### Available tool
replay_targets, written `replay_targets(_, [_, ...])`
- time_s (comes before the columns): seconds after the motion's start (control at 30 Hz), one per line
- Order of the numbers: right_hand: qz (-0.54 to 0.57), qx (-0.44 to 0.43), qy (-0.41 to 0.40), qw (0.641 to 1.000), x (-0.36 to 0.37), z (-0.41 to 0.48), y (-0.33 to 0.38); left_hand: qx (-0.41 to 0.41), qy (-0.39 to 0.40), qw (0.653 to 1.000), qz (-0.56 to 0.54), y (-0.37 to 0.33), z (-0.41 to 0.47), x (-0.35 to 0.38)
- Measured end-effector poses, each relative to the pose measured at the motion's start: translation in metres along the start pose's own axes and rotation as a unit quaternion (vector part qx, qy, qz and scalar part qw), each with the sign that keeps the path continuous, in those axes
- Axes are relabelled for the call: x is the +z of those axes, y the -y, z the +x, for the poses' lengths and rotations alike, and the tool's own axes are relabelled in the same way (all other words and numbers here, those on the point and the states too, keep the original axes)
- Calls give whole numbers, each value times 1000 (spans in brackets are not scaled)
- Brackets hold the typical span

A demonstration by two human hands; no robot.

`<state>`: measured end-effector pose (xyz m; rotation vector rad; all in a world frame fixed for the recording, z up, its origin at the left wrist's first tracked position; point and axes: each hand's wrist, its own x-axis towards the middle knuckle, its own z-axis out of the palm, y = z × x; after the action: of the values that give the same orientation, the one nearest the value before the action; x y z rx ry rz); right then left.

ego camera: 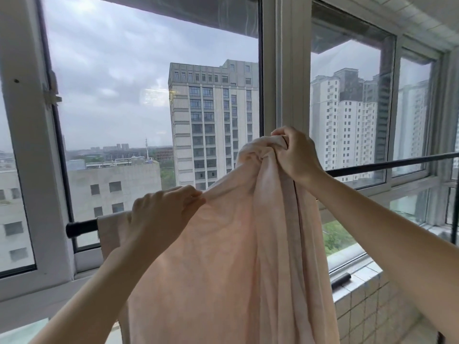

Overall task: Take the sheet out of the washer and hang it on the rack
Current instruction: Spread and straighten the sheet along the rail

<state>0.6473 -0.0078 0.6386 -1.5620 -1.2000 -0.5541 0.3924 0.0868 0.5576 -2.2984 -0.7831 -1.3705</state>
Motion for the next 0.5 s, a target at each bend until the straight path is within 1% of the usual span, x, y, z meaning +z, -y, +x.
replay_targets(0.1, [-1,7,20,1000,-2,4,-15,-29,28,999,-2,-2,4,4])
replay_targets(0.23, [5,24,40,999,-11,8,-41,-45,23,998,-24,-2,6,2])
replay_targets(0.37, [13,62,43,997,-27,13,-75,-74,30,997,-12,1,6,1])
replay_targets(0.43, [0,73,57,996,-31,13,-91,-84,43,995,-21,-1,8,1])
replay_targets(0.5, [-44,71,71,994,-33,11,-102,-96,59,993,-19,-4,10,0])
